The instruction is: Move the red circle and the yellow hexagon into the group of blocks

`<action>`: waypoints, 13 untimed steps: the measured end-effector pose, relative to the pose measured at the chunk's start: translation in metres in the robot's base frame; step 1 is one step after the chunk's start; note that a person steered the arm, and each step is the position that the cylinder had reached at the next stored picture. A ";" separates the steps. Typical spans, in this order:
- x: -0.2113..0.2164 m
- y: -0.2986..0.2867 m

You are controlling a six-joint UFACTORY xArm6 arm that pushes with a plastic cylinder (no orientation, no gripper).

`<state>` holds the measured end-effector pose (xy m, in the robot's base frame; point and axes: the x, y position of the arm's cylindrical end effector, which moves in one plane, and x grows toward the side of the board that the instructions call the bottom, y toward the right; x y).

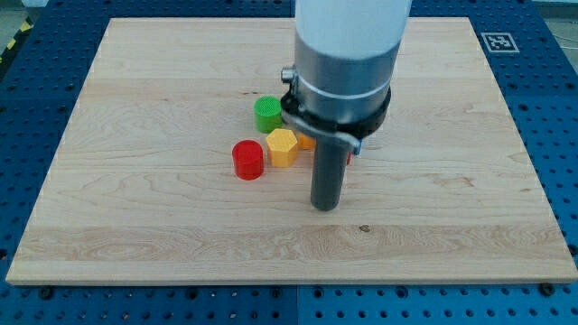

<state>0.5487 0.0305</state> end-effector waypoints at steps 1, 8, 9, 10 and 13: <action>0.005 -0.033; -0.064 -0.108; -0.069 -0.113; -0.069 -0.128; -0.090 -0.147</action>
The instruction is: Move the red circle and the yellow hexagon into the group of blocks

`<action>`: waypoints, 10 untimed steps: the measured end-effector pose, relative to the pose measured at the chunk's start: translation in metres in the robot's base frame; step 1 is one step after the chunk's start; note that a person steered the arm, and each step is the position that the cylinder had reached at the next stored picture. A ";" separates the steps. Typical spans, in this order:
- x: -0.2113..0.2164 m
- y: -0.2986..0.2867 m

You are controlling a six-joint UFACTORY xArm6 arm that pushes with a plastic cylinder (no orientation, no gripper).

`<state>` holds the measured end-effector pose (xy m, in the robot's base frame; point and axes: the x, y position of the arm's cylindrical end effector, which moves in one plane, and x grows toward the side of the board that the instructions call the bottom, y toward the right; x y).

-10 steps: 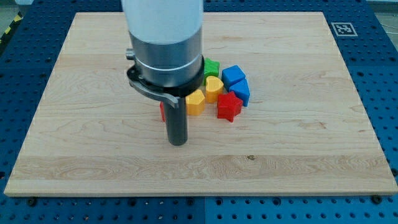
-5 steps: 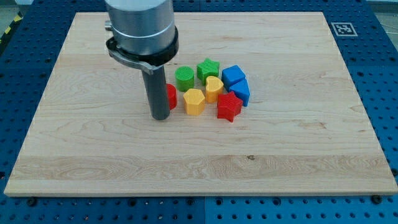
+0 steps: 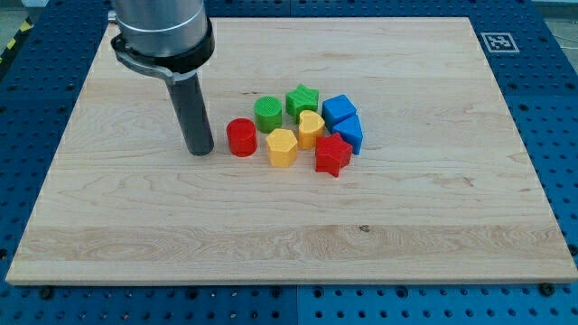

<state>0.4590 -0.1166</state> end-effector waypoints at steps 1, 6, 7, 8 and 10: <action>-0.006 0.006; -0.021 0.038; -0.029 0.040; -0.029 0.040; 0.004 0.039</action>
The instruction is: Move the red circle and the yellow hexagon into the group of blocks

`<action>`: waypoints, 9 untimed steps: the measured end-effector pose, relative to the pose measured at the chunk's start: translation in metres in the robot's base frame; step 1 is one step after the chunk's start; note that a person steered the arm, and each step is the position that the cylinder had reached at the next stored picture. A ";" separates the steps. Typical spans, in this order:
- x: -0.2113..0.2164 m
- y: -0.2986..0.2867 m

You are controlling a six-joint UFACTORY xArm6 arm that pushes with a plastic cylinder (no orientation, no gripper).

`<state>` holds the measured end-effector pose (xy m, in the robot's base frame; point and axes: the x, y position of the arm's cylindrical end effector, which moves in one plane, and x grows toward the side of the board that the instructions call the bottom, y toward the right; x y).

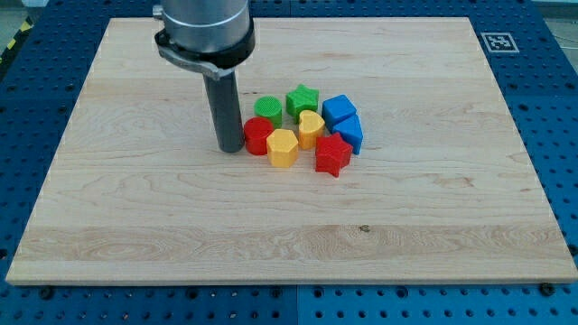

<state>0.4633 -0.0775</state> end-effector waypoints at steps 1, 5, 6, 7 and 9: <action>0.009 0.000; -0.005 0.006; -0.009 0.006; -0.012 0.006; 0.001 0.036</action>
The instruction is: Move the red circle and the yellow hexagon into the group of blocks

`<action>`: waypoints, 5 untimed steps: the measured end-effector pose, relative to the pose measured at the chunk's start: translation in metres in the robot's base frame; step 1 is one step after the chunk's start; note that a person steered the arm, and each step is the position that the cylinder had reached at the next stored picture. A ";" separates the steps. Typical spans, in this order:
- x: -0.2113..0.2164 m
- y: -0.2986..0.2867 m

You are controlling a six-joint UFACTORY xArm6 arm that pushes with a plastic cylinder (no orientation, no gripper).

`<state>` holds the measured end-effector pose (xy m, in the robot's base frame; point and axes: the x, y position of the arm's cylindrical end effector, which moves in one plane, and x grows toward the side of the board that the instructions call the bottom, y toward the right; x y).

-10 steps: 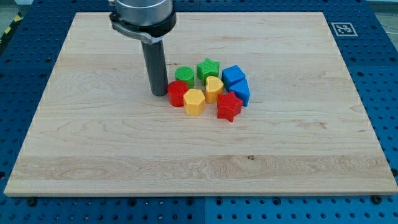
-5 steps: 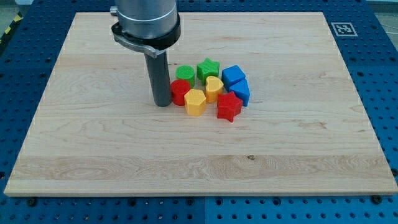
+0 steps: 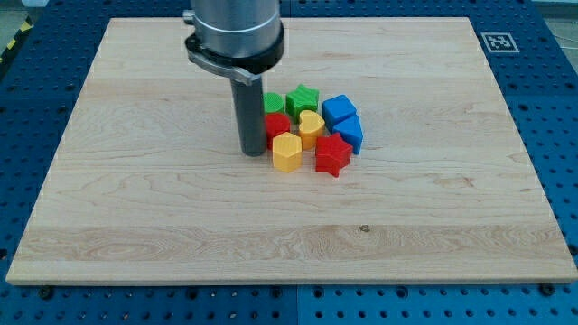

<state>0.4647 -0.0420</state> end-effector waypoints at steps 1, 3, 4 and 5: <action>0.005 0.004; 0.011 -0.004; 0.012 0.004; 0.019 0.012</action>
<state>0.4832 -0.0297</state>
